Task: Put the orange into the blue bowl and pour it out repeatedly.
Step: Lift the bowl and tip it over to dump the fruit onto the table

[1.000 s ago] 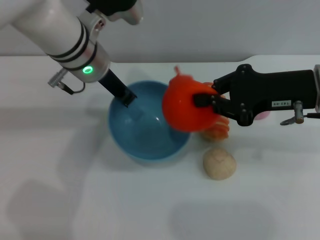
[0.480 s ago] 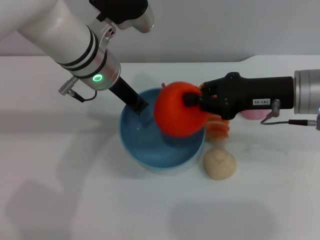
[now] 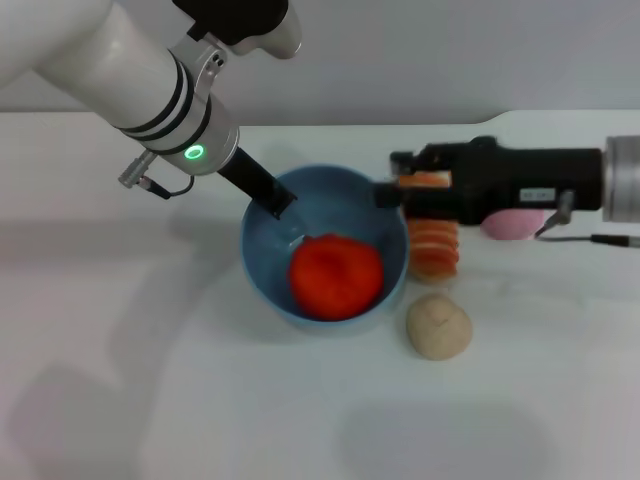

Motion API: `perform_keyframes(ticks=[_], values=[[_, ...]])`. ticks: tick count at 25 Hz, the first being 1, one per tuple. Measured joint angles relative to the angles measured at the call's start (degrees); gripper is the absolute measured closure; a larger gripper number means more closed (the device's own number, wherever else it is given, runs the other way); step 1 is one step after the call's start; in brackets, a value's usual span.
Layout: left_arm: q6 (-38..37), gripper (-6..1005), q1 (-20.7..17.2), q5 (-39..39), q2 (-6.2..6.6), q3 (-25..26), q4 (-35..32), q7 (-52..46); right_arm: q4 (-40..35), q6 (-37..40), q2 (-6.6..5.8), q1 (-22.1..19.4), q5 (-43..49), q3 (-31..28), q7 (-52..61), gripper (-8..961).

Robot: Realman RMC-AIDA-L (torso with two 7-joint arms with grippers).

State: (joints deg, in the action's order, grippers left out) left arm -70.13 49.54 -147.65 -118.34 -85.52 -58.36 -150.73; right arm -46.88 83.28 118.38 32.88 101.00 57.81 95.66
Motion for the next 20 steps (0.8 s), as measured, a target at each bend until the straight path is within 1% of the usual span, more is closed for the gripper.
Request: perform_keyframes(ticks=[1,2,3,4,7,8,9,10,11,13,16,19,20], values=[[0.6,1000,-0.1,0.0,0.02,-0.1,0.0,0.0,-1.9,-0.9,0.12,-1.4,0.0,-2.4,-0.2,577],[1.3,1000,-0.2,-0.1,0.03,-0.1,0.0,0.1,-1.9,-0.9,0.12,-1.4,0.0,-2.4,-0.2,558],[2.5,999,-0.4,-0.2,0.03,-0.3,0.1,0.2,-4.8,-3.1,0.16,-3.7,0.0,-4.9,-0.7,540],[3.4,999,-0.6,-0.2,0.04,-0.5,0.1,0.4,-4.8,-3.1,0.16,-3.7,0.0,-4.9,-0.7,521],[6.3,999,-1.4,-0.4,0.11,-0.9,0.1,0.6,-9.9,-6.9,0.3,-8.3,-0.4,-8.5,-3.5,467],[7.0,999,-1.5,-0.4,0.12,-1.0,0.1,0.6,-10.9,-8.1,0.41,-9.5,-0.6,-9.8,-4.8,449],[8.6,999,-1.8,-0.6,0.13,-1.4,0.2,0.8,-11.0,-10.8,0.49,-11.1,-0.7,-11.9,-6.8,430],[8.6,999,-1.8,-0.6,0.13,-1.4,0.2,0.8,-11.0,-10.8,0.49,-11.1,-0.7,-11.9,-6.8,412],[9.5,999,-1.9,-0.7,0.14,-1.9,0.2,1.2,-10.2,-12.4,0.5,-11.8,-0.7,-13.0,-7.5,394],[10.8,999,-2.0,-0.7,0.14,-2.9,0.2,1.9,-8.1,-14.7,0.47,-12.9,-0.9,-14.5,-8.7,387],[13.6,999,-2.0,-1.2,0.14,-5.0,-0.4,2.9,-2.7,-16.1,0.38,-14.0,-3.6,-17.9,-13.6,377],[18.5,999,-2.3,-3.4,0.09,-8.2,-2.8,4.0,2.1,-16.3,0.37,-14.9,-9.1,-21.6,-18.6,280],[18.5,999,-2.3,-3.4,0.09,-8.2,-2.8,4.0,2.8,-16.1,0.39,-15.5,-10.8,-22.0,-19.8,248]])
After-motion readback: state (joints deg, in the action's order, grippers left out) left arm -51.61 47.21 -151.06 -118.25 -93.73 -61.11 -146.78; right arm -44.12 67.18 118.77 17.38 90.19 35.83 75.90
